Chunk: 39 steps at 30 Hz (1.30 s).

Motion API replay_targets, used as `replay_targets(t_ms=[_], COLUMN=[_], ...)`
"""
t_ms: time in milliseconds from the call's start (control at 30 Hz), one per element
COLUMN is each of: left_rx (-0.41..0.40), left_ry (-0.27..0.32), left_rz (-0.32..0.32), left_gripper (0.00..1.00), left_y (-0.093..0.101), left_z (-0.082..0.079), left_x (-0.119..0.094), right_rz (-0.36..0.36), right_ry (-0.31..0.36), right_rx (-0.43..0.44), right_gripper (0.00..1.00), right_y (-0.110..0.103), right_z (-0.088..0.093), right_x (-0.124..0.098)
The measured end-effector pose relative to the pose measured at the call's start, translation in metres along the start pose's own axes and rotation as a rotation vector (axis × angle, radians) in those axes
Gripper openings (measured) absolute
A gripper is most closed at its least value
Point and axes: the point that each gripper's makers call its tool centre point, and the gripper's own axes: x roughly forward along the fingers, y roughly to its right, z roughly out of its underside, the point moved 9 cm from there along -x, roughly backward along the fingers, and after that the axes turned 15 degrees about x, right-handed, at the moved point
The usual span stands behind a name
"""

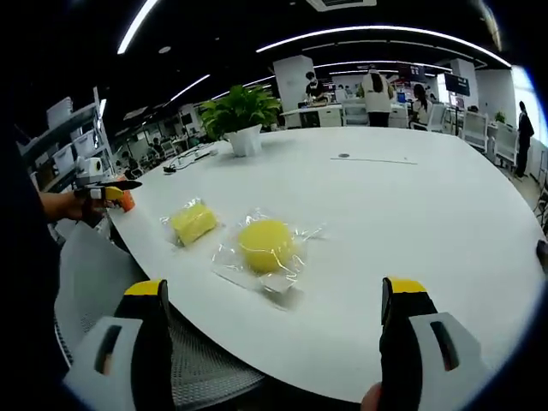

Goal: Compare the silicone blocks by pressing each to a similar depth, holding the contact briefly, and releasing to observe deformation and rebound differences across the visible hardness samples.

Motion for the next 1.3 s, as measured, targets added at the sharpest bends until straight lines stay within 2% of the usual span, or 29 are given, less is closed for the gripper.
replay_targets(t_ms=[200, 433, 667, 967, 1100, 1133, 1300], left_rx=[-0.027, -0.031, -0.042, -0.040, -0.087, -0.135, -0.107], left_ry=[-0.005, -0.015, -0.019, -0.016, -0.035, -0.029, -0.040], left_rz=[0.003, 0.038, 0.063, 0.059, 0.078, 0.094, 0.065], left_gripper=[1.00, 1.00, 1.00, 1.00, 1.00, 1.00, 1.00], left_y=[-0.004, -0.001, 0.001, -0.003, -0.005, -0.004, -0.007], left_z=[0.003, 0.006, 0.005, 0.007, 0.010, 0.010, 0.013], left_x=[0.001, 0.002, 0.008, 0.006, 0.005, 0.005, 0.004], right_rz=[-0.002, 0.003, 0.003, 0.002, 0.003, 0.002, 0.001], right_ry=[0.022, 0.032, 0.032, 0.021, 0.010, 0.010, -0.002], right_rx=[-0.014, -0.009, -0.004, 0.007, 0.011, 0.015, 0.017], right_gripper=[0.96, 0.96, 0.96, 0.96, 0.96, 0.96, 0.96], right_y=[-0.006, -0.008, -0.011, -0.015, -0.015, -0.015, -0.014], right_z=[-0.006, -0.010, -0.010, -0.007, -0.005, -0.005, -0.005], right_x=[0.001, -0.002, 0.000, 0.006, 0.009, 0.009, 0.011])
